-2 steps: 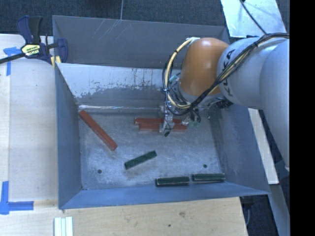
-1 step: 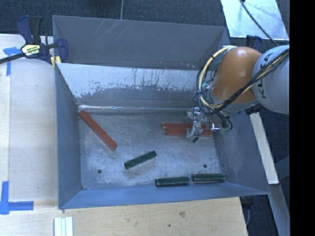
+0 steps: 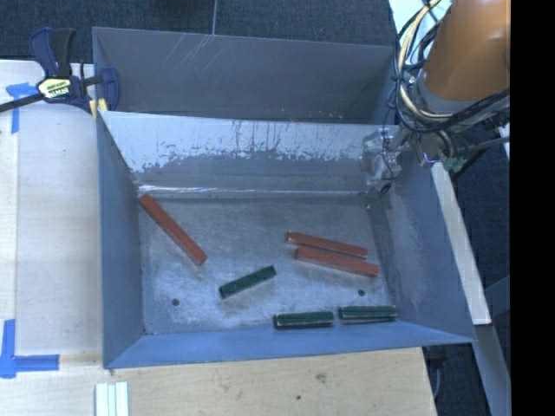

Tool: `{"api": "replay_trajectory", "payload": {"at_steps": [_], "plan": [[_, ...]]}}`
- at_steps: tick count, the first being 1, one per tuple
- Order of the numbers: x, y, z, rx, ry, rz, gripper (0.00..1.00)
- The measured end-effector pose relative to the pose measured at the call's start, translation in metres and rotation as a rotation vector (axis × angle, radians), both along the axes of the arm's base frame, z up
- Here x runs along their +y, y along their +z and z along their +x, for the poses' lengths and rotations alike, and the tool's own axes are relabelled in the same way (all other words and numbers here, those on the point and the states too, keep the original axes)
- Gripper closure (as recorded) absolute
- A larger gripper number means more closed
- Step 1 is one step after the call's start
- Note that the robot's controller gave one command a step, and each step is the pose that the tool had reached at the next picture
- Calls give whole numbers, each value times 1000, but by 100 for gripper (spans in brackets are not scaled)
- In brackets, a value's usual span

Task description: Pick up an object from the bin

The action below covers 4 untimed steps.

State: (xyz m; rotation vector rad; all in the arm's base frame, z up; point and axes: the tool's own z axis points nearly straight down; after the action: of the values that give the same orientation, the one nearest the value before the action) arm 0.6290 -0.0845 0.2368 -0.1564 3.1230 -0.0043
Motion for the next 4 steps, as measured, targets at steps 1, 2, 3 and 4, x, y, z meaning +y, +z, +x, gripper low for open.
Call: {"api": "replay_trajectory", "payload": {"at_steps": [1, 2, 3, 4], "plan": [[0, -6, -2, 10, -1, 2, 0], [14, -157, -77, 19, 339, 1, 0], [2, -167, -37, 10, 332, -2, 0], [3, -166, -38, 10, 331, -1, 100]]}}
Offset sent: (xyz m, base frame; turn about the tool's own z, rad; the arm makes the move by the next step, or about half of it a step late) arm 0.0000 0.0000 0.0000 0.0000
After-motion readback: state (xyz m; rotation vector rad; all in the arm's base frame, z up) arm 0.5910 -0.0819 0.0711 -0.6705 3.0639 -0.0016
